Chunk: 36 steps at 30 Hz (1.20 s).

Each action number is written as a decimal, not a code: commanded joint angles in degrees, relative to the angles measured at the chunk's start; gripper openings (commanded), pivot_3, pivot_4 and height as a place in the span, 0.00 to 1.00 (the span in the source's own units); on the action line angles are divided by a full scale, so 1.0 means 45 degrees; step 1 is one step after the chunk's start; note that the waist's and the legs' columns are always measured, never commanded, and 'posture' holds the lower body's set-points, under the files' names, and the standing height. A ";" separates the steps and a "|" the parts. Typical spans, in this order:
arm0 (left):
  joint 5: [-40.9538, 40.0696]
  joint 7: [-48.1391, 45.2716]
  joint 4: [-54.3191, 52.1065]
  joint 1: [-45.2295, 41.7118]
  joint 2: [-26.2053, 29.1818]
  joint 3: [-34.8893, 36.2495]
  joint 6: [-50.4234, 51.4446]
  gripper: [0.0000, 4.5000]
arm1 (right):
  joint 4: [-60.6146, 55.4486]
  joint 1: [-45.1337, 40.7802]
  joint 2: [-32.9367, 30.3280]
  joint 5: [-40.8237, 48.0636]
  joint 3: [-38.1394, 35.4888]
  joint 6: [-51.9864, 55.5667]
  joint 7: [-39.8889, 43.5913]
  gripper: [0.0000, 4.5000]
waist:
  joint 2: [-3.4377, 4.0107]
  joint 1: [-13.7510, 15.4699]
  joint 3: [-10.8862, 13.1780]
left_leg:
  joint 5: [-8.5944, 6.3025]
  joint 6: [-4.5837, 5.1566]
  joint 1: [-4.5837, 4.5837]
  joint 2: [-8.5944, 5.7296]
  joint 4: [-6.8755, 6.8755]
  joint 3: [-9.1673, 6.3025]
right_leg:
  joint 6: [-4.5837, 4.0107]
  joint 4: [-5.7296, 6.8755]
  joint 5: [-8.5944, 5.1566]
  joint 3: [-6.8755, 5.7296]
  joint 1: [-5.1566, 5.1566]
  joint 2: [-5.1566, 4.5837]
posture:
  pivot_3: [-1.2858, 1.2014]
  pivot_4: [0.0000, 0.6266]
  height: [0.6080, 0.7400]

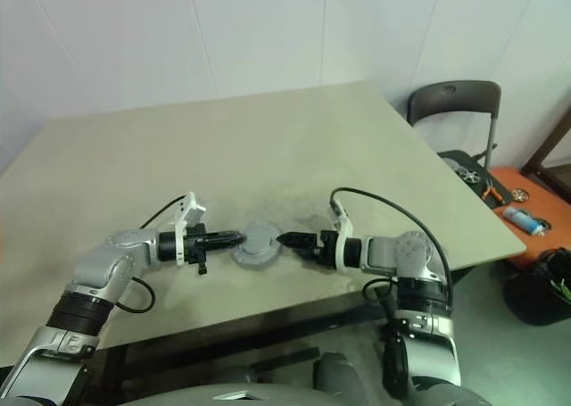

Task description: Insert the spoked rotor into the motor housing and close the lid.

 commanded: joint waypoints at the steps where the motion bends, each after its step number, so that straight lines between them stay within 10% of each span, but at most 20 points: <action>1: 0.0364 0.0162 0.0345 0.0146 0.0018 -0.0025 -0.0035 0.00 | -0.0163 0.0054 0.1247 0.0523 0.0741 0.0699 -0.0536 0.96 | -0.0005 -0.0086 -0.0011 | 0.0000 0.0000 0.0003 0.0003 -0.0002 0.0000 | 0.0000 0.0002 0.0000 0.0001 -0.0001 0.0003 | 0.52 0.00 1.00; 36: 0.0610 0.0455 -0.0038 0.0494 -0.0195 0.0092 -0.0032 0.00 | 0.1360 -0.0712 0.1385 -0.1084 0.0748 -0.3402 -0.1375 0.87 | 0.0022 -0.0121 0.0000 | 0.0010 -0.0016 0.0095 -0.0014 -0.0004 -0.0045 | 0.0064 -0.0015 -0.0039 -0.0006 0.0105 0.0000 | 0.52 0.00 1.00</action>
